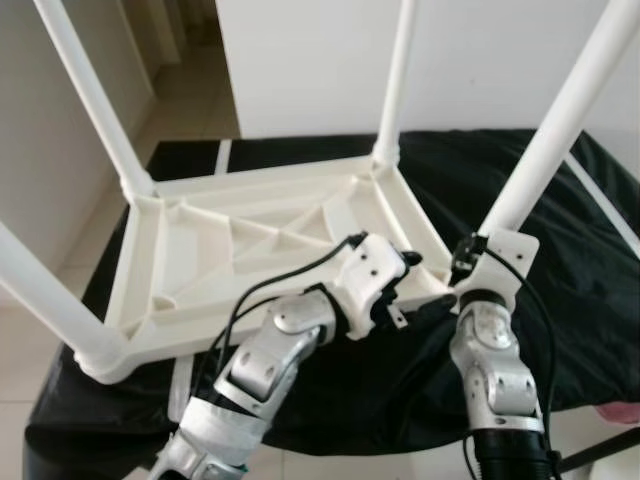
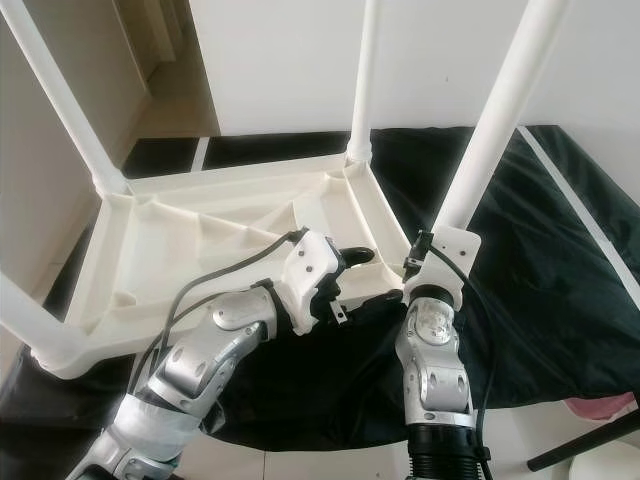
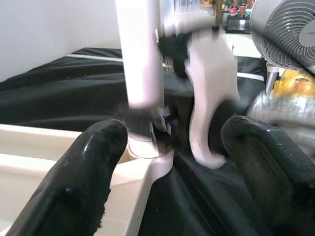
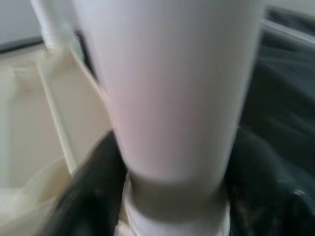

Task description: Building children table

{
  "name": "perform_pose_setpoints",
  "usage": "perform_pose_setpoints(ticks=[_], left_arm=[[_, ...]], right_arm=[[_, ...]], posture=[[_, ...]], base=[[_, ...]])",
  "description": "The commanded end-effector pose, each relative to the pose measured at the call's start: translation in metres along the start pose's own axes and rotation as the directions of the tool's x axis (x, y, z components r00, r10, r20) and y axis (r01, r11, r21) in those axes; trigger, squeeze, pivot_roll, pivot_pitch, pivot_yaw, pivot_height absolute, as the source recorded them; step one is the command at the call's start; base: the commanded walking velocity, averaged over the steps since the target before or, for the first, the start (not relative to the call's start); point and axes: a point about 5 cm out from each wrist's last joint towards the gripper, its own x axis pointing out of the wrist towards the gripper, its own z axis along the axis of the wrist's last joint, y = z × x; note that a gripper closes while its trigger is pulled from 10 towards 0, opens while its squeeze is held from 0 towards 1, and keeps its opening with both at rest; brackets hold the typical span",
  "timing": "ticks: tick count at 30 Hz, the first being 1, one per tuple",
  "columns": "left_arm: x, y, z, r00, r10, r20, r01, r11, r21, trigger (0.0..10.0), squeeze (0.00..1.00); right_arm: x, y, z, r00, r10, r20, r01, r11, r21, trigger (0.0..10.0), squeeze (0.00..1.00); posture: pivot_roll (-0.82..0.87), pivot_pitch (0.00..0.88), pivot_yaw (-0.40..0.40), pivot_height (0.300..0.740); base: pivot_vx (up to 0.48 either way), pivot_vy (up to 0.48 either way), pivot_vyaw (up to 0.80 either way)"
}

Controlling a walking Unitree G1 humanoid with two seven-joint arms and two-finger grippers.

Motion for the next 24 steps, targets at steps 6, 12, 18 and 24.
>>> perform_pose_setpoints(ticks=[6,12,18,24], left_arm=[[0.002,-0.003,0.002,0.999,-0.051,0.008,0.051,0.999,0.014,10.0,0.0],[0.002,-0.003,0.003,0.999,-0.053,0.01,0.053,0.999,0.014,10.0,0.0],[0.002,-0.003,0.003,0.998,-0.057,0.009,0.057,0.998,0.015,10.0,0.0],[0.002,-0.004,0.003,0.998,-0.062,0.006,0.062,0.998,0.016,10.0,0.0]], right_arm=[[0.0,-0.005,0.002,0.992,0.114,0.044,-0.115,0.993,0.02,10.0,1.0],[0.007,-0.012,0.008,0.967,0.239,0.085,-0.236,0.971,-0.045,10.0,0.0],[0.017,-0.021,0.012,0.934,0.345,0.092,-0.339,0.937,-0.08,10.0,0.0],[0.037,-0.032,0.013,0.869,0.493,0.024,-0.48,0.856,-0.192,10.0,0.0]], posture=[[-0.1,0.004,0.024,0.74],[-0.1,0.002,0.024,0.74],[-0.1,0.002,0.026,0.74],[-0.1,0.003,0.032,0.74]], base=[[0.0,0.0,0.0],[0.0,0.0,0.0],[0.0,0.0,0.0],[0.0,0.0,0.0]])
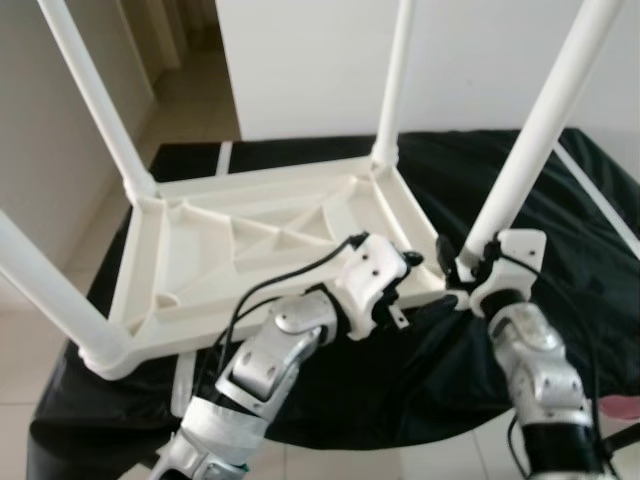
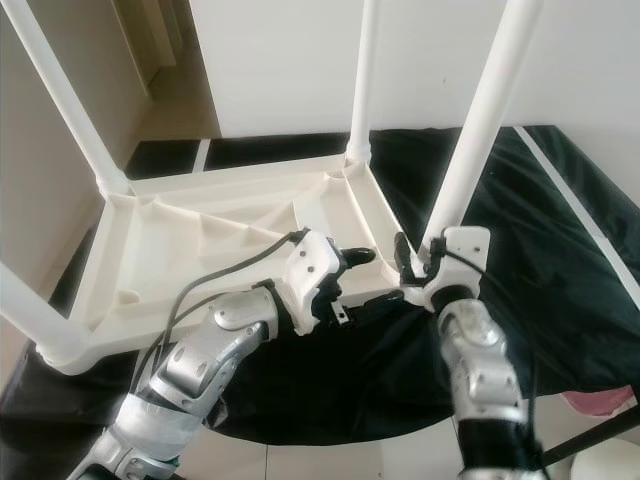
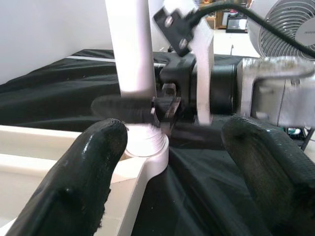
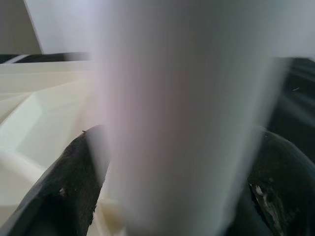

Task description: Building children table

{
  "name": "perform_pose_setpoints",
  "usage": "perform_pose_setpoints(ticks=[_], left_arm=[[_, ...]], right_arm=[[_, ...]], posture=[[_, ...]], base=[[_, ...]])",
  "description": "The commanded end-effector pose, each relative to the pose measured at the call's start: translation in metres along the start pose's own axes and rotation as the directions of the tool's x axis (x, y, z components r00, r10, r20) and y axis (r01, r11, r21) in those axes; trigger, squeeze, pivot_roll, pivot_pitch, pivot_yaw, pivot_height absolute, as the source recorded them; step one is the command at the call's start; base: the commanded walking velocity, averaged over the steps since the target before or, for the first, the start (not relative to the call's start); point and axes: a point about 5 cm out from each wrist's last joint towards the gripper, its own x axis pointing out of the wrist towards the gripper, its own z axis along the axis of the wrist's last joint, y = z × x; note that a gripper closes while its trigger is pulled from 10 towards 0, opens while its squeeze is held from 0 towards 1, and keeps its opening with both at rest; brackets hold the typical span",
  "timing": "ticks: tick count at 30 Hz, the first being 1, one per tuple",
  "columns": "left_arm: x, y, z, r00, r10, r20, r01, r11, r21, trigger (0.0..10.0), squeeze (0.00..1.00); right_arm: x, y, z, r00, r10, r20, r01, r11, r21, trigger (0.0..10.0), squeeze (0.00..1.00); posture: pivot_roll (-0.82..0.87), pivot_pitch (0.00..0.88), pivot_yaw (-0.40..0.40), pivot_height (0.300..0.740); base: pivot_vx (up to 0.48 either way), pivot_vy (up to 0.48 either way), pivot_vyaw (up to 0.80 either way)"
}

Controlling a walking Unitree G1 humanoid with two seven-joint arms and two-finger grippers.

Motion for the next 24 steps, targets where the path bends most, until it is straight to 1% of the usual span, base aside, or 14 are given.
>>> perform_pose_setpoints(ticks=[1,2,4,7,8,10,11,15,16,17,18,19,20,24], left_arm=[[0.001,-0.004,0.003,0.998,-0.062,0.005,0.061,0.998,0.015,10.0,0.0],[0.001,-0.004,0.003,0.998,-0.062,0.005,0.061,0.998,0.015,10.0,0.0],[0.001,-0.004,0.003,0.998,-0.065,0.004,0.065,0.998,0.017,10.0,0.0],[0.001,-0.004,0.003,0.998,-0.066,0.004,0.065,0.998,0.018,10.0,0.0],[0.001,-0.004,0.003,0.998,-0.065,0.003,0.065,0.998,0.019,10.0,0.0],[0.001,-0.004,0.003,0.998,-0.065,0.003,0.065,0.998,0.019,10.0,0.0],[0.001,-0.003,0.004,0.998,-0.064,0.003,0.064,0.998,0.019,10.0,0.0],[0.0,-0.003,0.004,0.998,-0.062,0.003,0.062,0.998,0.02,10.0,0.0],[-0.001,-0.002,0.005,0.998,-0.058,0.002,0.058,0.998,0.022,10.0,0.0],[-0.001,-0.002,0.005,0.998,-0.058,0.002,0.058,0.998,0.022,10.0,0.0],[-0.001,-0.002,0.005,0.998,-0.056,0.001,0.056,0.998,0.023,10.0,0.0],[-0.001,-0.002,0.005,0.998,-0.056,0.001,0.056,0.998,0.023,10.0,0.0],[-0.001,-0.002,0.005,0.999,-0.054,0.0,0.054,0.998,0.023,10.0,0.0],[-0.003,-0.002,0.005,0.999,-0.048,-0.001,0.048,0.999,0.023,10.0,0.0]], right_arm=[[0.003,0.002,-0.004,0.997,0.076,-0.017,-0.076,0.997,0.002,10.0,0.0],[0.003,0.002,-0.004,0.997,0.076,-0.017,-0.076,0.997,0.002,10.0,0.0],[0.007,-0.001,-0.001,0.991,0.132,-0.006,-0.132,0.99,-0.042,10.0,0.0],[0.009,-0.001,-0.001,0.986,0.169,-0.015,-0.169,0.984,-0.049,10.0,0.0],[0.012,-0.001,-0.002,0.976,0.217,-0.037,-0.219,0.974,-0.055,10.0,0.0],[0.012,-0.001,-0.002,0.976,0.217,-0.037,-0.219,0.974,-0.055,10.0,0.0],[0.018,-0.002,-0.003,0.955,0.291,-0.063,-0.294,0.954,-0.063,10.0,0.0],[0.023,-0.004,-0.004,0.943,0.321,-0.084,-0.327,0.941,-0.081,10.0,0.0],[0.025,-0.005,-0.007,0.928,0.354,-0.118,-0.367,0.924,-0.109,10.0,0.0],[0.025,-0.005,-0.007,0.928,0.354,-0.118,-0.367,0.924,-0.109,10.0,0.0],[0.025,-0.006,-0.009,0.924,0.359,-0.133,-0.374,0.92,-0.116,4.9,0.0],[0.025,-0.006,-0.009,0.924,0.359,-0.133,-0.374,0.92,-0.116,4.9,0.0],[0.024,-0.008,-0.012,0.923,0.355,-0.148,-0.373,0.921,-0.114,0.0,0.0],[0.021,-0.014,-0.019,0.919,0.353,-0.175,-0.375,0.921,-0.108,0.0,0.0]], posture=[[-0.1,0.003,0.034,0.74],[-0.1,0.003,0.034,0.74],[-0.09,0.003,0.034,0.74],[-0.09,0.004,0.035,0.74],[-0.09,0.005,0.035,0.74],[-0.09,0.005,0.035,0.74],[-0.08,0.007,0.035,0.74],[-0.08,0.008,0.033,0.74],[-0.07,0.011,0.034,0.74],[-0.07,0.011,0.034,0.74],[-0.07,0.011,0.034,0.74],[-0.07,0.011,0.034,0.74],[-0.06,0.013,0.032,0.74],[-0.06,0.018,0.032,0.74]], base=[[0.0,0.0,0.0],[0.0,0.0,0.0],[0.0,0.0,0.0],[0.0,0.0,0.0],[0.0,0.0,0.0],[0.0,0.0,0.0],[0.0,0.0,0.0],[0.0,0.0,0.0],[0.0,0.0,0.0],[0.0,0.0,0.0],[0.0,0.0,0.0],[0.0,0.0,0.0],[0.0,0.0,0.0],[0.0,0.0,0.0]])
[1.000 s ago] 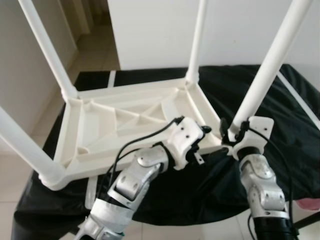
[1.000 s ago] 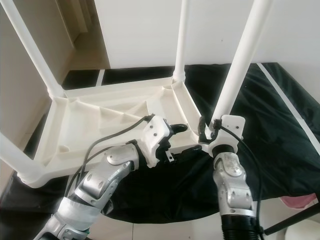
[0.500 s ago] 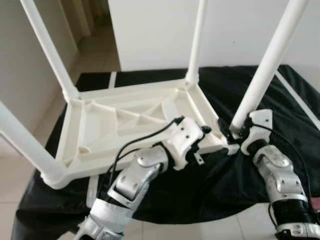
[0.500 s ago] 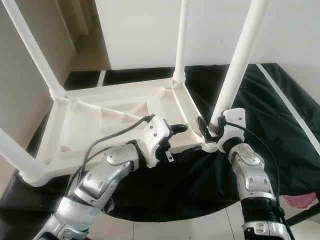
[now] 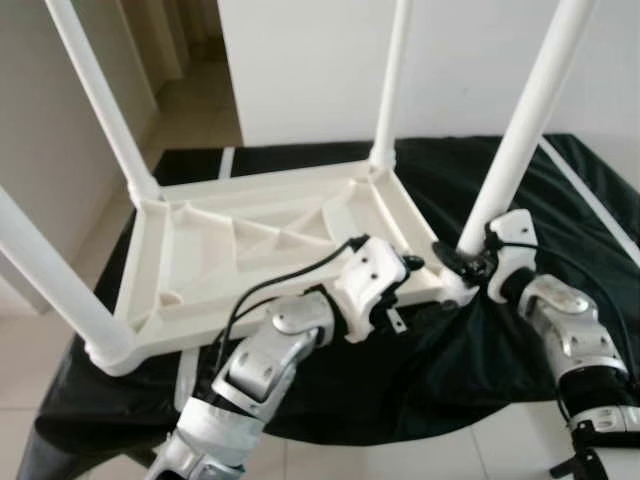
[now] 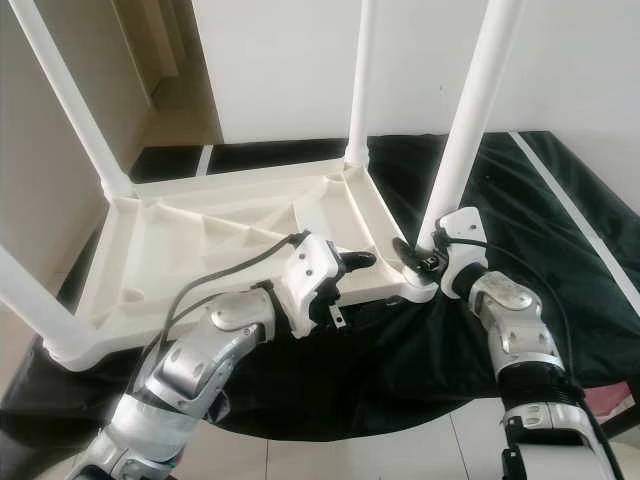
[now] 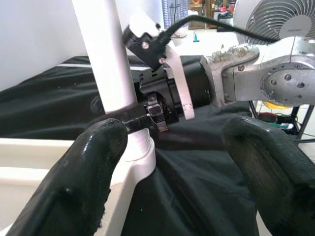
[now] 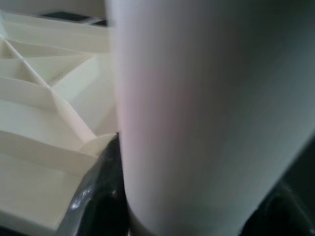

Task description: Building children table

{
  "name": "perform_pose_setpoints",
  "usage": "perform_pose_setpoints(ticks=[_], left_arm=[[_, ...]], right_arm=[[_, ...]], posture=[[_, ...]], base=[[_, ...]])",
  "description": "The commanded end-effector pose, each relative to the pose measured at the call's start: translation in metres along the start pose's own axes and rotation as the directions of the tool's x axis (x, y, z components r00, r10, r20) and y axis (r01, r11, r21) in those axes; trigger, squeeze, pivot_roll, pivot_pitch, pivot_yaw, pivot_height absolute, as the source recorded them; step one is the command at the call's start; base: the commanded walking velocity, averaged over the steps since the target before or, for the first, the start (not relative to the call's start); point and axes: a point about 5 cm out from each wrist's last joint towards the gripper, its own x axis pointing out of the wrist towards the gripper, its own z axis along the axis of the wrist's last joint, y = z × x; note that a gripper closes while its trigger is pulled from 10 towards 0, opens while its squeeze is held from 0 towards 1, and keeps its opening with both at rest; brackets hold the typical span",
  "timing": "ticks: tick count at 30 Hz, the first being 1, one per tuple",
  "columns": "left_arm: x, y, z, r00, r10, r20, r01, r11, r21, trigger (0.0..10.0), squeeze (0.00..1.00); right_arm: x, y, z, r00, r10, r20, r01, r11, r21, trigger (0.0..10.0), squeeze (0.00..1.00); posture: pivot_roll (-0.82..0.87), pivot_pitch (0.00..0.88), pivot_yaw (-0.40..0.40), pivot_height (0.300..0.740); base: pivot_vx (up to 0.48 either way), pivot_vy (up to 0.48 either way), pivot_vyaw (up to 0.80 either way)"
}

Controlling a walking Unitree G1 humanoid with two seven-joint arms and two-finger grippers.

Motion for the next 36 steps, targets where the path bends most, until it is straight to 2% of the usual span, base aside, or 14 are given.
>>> perform_pose_setpoints(ticks=[1,9,10,11,18,22,23,29,31,32,33,34,35,36], left_arm=[[-0.001,0.0,0.0,1.0,-0.009,-0.008,0.009,1.0,-0.003,10.0,0.0],[-0.002,0.0,0.0,1.0,-0.01,-0.009,0.01,1.0,-0.008,10.0,0.0],[-0.002,0.0,0.0,1.0,-0.011,-0.01,0.011,1.0,-0.008,10.0,0.0],[-0.002,0.0,0.0,1.0,-0.012,-0.01,0.011,1.0,-0.009,10.0,0.0],[-0.001,0.0,-0.002,1.0,-0.011,-0.015,0.011,1.0,-0.012,10.0,0.0],[0.0,0.0,-0.002,1.0,-0.011,-0.015,0.011,1.0,-0.014,10.0,0.0],[0.0,0.0,-0.002,1.0,-0.011,-0.014,0.011,1.0,-0.014,10.0,0.0],[0.0,0.0,-0.002,1.0,-0.009,-0.014,0.009,1.0,-0.014,10.0,0.0],[0.001,0.001,-0.002,1.0,-0.009,-0.013,0.009,1.0,-0.015,10.0,0.0],[0.001,0.001,-0.002,1.0,-0.009,-0.013,0.009,1.0,-0.015,10.0,0.0],[0.002,0.002,-0.002,1.0,-0.005,-0.007,0.005,1.0,-0.015,10.0,0.0],[0.003,0.002,-0.001,1.0,-0.002,-0.004,0.002,1.0,-0.016,10.0,0.0],[0.003,0.002,-0.001,1.0,-0.002,-0.004,0.002,1.0,-0.016,10.0,0.0],[0.003,0.003,-0.001,1.0,0.001,-0.002,-0.002,1.0,-0.014,10.0,0.0]], right_arm=[[-0.001,0.003,-0.011,0.998,0.022,-0.052,-0.022,1.0,-0.002,0.0,0.0],[-0.005,0.0,-0.018,0.999,0.007,-0.053,-0.005,0.999,0.04,0.0,0.0],[-0.006,-0.001,-0.018,0.999,-0.011,-0.047,0.014,0.998,0.054,4.7,0.0],[-0.006,-0.001,-0.017,0.999,-0.03,-0.038,0.033,0.997,0.072,10.0,0.0],[-0.003,0.001,-0.013,0.99,-0.14,-0.024,0.142,0.984,0.103,10.0,0.0],[0.001,0.009,-0.01,0.962,-0.267,-0.049,0.272,0.952,0.142,10.0,0.0],[0.002,0.014,-0.009,0.945,-0.323,-0.054,0.327,0.929,0.173,10.0,0.0],[0.003,0.023,-0.008,0.917,-0.394,-0.066,0.399,0.895,0.199,10.0,0.0],[0.001,0.03,-0.009,0.88,-0.466,-0.092,0.474,0.852,0.222,10.0,0.0],[0.001,0.03,-0.009,0.88,-0.466,-0.092,0.474,0.852,0.222,10.0,0.0],[-0.006,0.038,-0.013,0.797,-0.591,-0.123,0.603,0.772,0.202,10.0,0.0],[-0.009,0.041,-0.013,0.758,-0.639,-0.133,0.652,0.733,0.193,10.0,0.0],[-0.009,0.041,-0.013,0.758,-0.639,-0.133,0.652,0.733,0.193,10.0,0.0],[-0.012,0.047,-0.013,0.732,-0.668,-0.135,0.681,0.708,0.185,10.0,0.0]], posture=[[-0.06,0.018,0.032,0.74],[-0.06,0.031,0.037,0.74],[-0.06,0.033,0.037,0.74],[-0.07,0.034,0.037,0.74],[-0.07,0.034,0.033,0.74],[-0.08,0.033,0.029,0.74],[-0.08,0.031,0.026,0.74],[-0.09,0.03,0.023,0.74],[-0.09,0.029,0.022,0.74],[-0.09,0.029,0.022,0.74],[-0.09,0.028,0.016,0.74],[-0.09,0.027,0.015,0.74],[-0.09,0.027,0.015,0.74],[-0.09,0.026,0.013,0.74]], base=[[0.0,0.0,0.0],[0.0,0.0,0.0],[0.0,0.0,0.0],[0.0,0.0,0.0],[0.0,0.0,0.0],[0.0,0.0,0.0],[0.0,0.0,0.0],[0.0,0.0,0.0],[0.0,0.0,0.0],[0.0,0.0,0.0],[0.0,0.0,0.0],[0.0,0.0,0.0],[0.0,0.0,0.0],[0.0,0.0,0.0]])
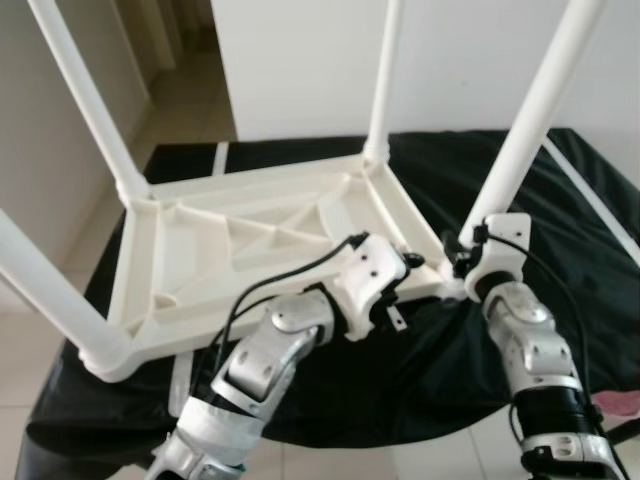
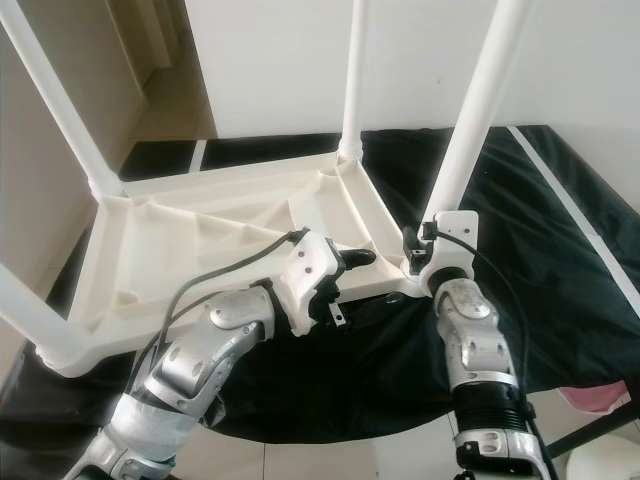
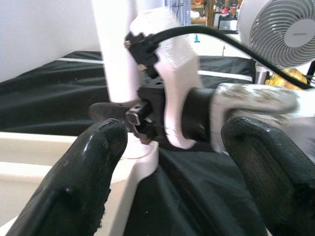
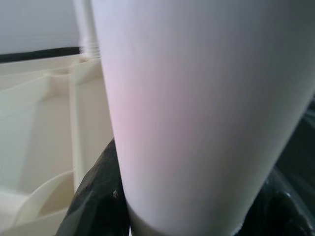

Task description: Building children table

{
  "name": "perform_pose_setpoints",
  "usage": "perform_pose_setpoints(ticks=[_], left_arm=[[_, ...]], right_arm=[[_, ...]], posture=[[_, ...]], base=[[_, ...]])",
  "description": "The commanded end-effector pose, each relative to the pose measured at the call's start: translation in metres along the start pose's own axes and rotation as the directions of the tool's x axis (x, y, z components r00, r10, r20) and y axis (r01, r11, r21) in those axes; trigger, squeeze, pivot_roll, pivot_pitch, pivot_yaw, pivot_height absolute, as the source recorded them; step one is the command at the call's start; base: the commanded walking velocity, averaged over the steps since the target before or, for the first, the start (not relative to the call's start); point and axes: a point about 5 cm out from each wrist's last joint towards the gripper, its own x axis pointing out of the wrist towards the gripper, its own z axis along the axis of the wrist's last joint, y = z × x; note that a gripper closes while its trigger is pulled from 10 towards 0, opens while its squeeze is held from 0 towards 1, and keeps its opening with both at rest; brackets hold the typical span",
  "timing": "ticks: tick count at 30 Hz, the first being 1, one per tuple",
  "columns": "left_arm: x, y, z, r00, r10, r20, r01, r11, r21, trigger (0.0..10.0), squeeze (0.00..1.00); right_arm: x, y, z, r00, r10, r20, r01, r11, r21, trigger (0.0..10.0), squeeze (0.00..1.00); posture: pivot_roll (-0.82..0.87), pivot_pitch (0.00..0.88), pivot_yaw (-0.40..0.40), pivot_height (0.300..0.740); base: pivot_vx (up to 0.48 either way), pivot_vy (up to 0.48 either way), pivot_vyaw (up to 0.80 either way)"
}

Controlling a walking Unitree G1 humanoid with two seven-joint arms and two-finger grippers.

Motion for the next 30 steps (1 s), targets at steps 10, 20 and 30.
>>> perform_pose_setpoints(ticks=[10,20,30], left_arm=[[-0.004,0.007,-0.006,0.999,0.016,-0.03,-0.015,1.0,0.026,10.0,0.0],[-0.011,0.01,-0.01,0.998,-0.013,-0.064,0.017,0.998,0.054,10.0,0.0],[-0.013,0.01,-0.011,0.997,-0.02,-0.071,0.024,0.998,0.058,10.0,0.0]], right_arm=[[-0.033,0.013,-0.021,0.988,-0.101,-0.12,0.111,0.99,0.081,10.0,0.0],[-0.035,0.014,-0.016,0.987,-0.109,-0.117,0.12,0.989,0.088,10.0,0.0],[-0.035,0.011,-0.01,0.995,-0.072,-0.073,0.08,0.992,0.099,10.0,0.0]], posture=[[-0.1,0.036,0.018,0.74],[-0.1,0.046,0.022,0.74],[-0.09,0.039,0.024,0.74]], base=[[0.0,0.0,0.0],[0.0,0.0,0.0],[0.0,0.0,0.0]])
